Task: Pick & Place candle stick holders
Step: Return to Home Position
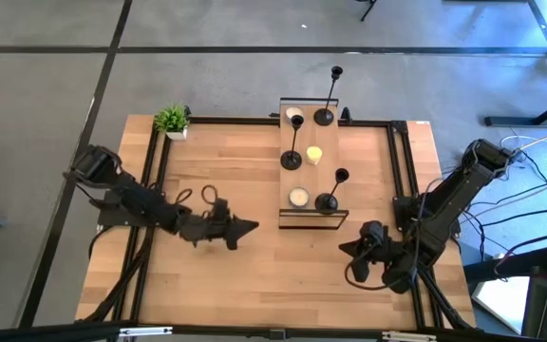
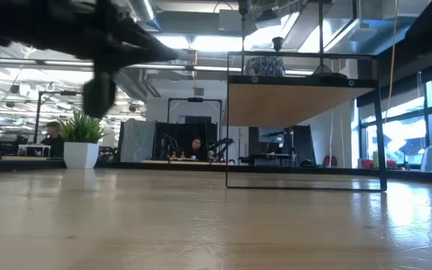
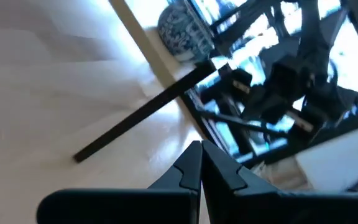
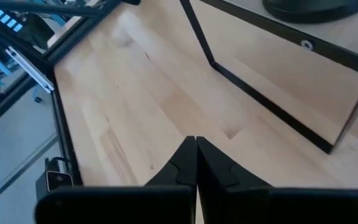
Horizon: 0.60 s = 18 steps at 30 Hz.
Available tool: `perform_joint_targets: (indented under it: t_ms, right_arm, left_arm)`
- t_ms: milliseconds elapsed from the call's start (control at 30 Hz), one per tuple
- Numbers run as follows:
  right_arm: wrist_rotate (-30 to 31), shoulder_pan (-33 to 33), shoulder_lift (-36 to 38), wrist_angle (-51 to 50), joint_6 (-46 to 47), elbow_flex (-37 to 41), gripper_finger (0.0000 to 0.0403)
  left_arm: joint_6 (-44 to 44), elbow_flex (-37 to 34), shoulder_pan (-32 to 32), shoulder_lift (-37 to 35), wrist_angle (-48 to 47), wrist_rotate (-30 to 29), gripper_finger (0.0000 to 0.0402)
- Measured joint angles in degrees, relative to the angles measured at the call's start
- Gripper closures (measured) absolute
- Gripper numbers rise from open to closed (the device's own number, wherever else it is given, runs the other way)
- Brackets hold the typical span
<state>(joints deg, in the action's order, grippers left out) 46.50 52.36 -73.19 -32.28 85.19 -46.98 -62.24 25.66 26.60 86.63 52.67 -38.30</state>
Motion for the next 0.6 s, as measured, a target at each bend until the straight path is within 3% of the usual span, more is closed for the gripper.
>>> perform_joint_targets:
  t_ms: [167, 600]
  right_arm:
    - [0.0, -0.8, 0.0, 1.4, -0.7, 0.0, 0.0403]
    - [0.4, -2.2, 0.0, 1.4, -2.1, 0.0, 0.0403]
  left_arm:
    - [4.6, 0.4, -7.7, 0.0, -0.2, 12.5, 0.04]
    - [5.9, 1.8, -15.6, 0.1, -0.2, 25.0, 0.04]
